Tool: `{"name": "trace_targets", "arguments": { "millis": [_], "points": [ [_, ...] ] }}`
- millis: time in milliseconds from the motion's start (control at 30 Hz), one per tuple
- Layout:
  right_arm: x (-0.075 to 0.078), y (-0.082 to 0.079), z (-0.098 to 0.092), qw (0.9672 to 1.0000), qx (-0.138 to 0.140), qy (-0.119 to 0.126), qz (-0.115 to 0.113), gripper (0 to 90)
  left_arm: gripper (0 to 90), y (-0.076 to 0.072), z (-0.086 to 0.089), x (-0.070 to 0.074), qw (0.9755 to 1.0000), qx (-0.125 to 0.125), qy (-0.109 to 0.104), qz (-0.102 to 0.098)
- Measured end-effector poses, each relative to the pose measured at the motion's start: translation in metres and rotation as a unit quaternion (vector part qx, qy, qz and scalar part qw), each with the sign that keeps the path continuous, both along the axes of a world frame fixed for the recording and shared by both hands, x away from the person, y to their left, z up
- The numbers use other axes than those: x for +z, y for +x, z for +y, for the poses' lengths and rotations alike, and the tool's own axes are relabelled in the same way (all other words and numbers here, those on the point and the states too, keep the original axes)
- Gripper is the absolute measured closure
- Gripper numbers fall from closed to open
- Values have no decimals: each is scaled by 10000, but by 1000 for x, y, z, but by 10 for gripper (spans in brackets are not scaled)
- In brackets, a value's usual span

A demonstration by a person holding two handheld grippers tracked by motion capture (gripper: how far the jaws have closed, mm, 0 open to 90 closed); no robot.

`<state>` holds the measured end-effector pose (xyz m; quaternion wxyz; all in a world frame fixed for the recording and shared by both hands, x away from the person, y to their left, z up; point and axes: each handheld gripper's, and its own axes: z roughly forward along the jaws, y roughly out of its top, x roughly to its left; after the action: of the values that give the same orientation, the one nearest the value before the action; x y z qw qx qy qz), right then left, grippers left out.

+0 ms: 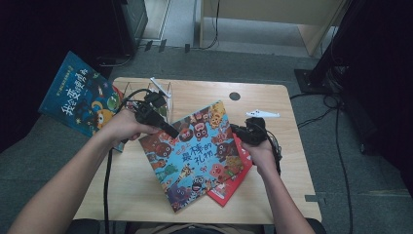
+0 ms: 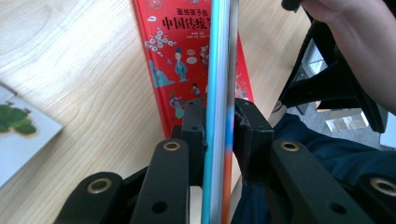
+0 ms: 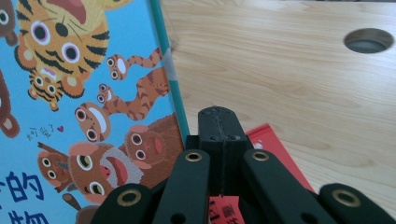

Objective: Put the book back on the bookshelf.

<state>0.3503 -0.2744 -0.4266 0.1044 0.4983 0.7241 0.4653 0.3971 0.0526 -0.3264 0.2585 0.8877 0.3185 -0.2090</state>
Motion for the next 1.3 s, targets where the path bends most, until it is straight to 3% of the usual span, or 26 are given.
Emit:
{"name": "trace_targets", "arguments": {
  "millis": [133,233,433,733,933,1167,1300],
  "points": [
    [0,-1,1,9999,109,-48,-109,900,787,2,2,-1,9999,127,-52,72],
    [-8,-3,-1,9992,217,-313,-114,900,790,2,4,-1,9998,129,-64,136],
    [-28,-11,-10,9995,159,-284,64,900,802,6,12,4,9993,343,-103,39],
    [-39,-20,-14,9988,308,-379,-17,900,802,17,34,12,9977,680,23,-70],
    [-60,-33,-9,9978,493,-434,125,900,800,19,37,11,9974,716,61,-8],
    [-77,-42,7,9943,811,-617,314,900,799,20,38,11,9974,719,61,7],
    [-82,-44,14,9939,873,-559,367,900,796,21,39,10,9971,757,65,31]
  ]
}}
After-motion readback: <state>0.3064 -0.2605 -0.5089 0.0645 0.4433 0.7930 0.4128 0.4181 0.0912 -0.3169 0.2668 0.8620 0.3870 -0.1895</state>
